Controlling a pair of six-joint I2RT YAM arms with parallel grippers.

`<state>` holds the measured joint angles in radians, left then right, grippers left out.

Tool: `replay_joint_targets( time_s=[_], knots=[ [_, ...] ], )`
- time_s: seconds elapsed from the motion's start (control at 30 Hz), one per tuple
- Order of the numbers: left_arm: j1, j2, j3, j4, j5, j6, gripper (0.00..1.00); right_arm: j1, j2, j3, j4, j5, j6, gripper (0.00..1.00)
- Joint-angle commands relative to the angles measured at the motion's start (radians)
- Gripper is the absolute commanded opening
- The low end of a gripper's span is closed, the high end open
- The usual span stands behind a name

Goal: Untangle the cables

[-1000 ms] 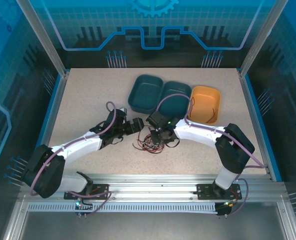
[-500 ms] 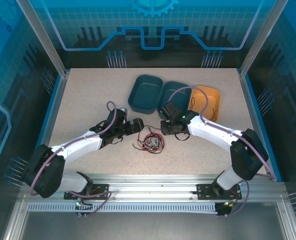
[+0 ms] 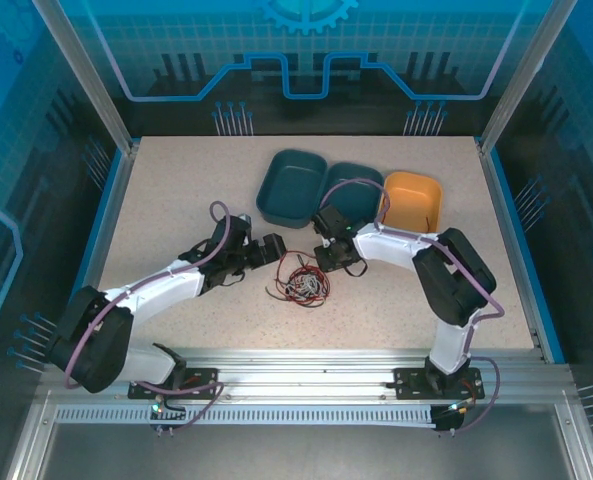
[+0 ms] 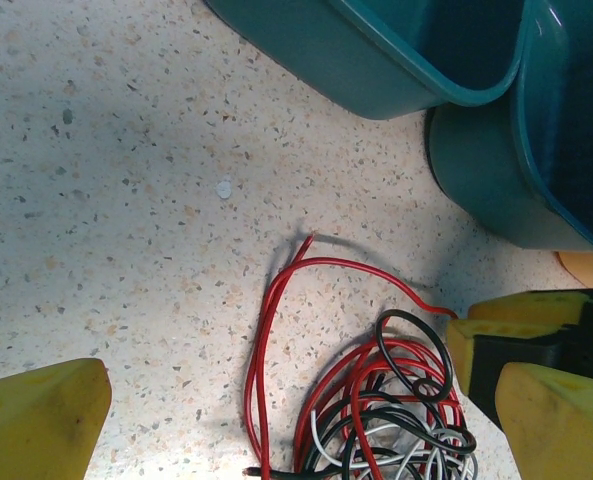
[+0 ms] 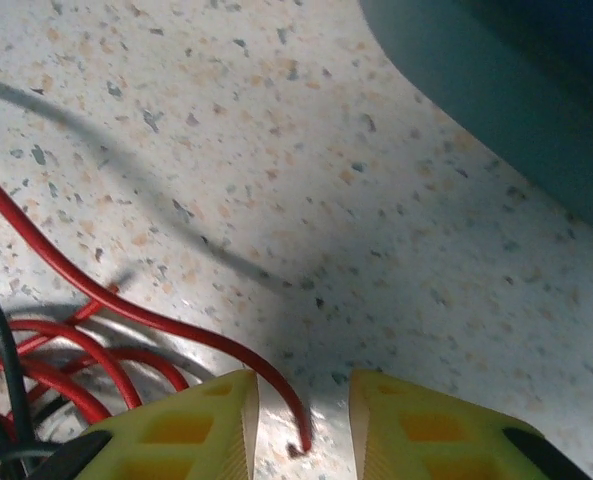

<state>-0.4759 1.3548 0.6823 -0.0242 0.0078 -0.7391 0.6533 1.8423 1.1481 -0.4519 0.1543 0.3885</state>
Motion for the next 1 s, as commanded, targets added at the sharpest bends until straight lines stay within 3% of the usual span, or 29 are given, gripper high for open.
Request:
replay_joint_targets(
  time_s=[0.0, 0.23, 0.5, 0.97],
  knots=[
    [0.006, 0.003, -0.003, 0.006, 0.022, -0.016, 0.99, -0.004, 0.032, 0.034, 0.009, -0.022, -0.031, 0.32],
    [0.011, -0.003, -0.007, 0.012, 0.025, -0.014, 0.99, -0.007, 0.103, 0.073, 0.002, -0.008, -0.049, 0.27],
    [0.012, -0.006, -0.004, 0.004, 0.033, 0.000, 0.99, 0.018, 0.076, 0.107, -0.031, 0.016, -0.045, 0.00],
    [0.012, -0.060, -0.005, 0.003, 0.036, 0.042, 0.99, 0.137, -0.277, 0.131, -0.121, 0.213, 0.023, 0.00]
  ],
)
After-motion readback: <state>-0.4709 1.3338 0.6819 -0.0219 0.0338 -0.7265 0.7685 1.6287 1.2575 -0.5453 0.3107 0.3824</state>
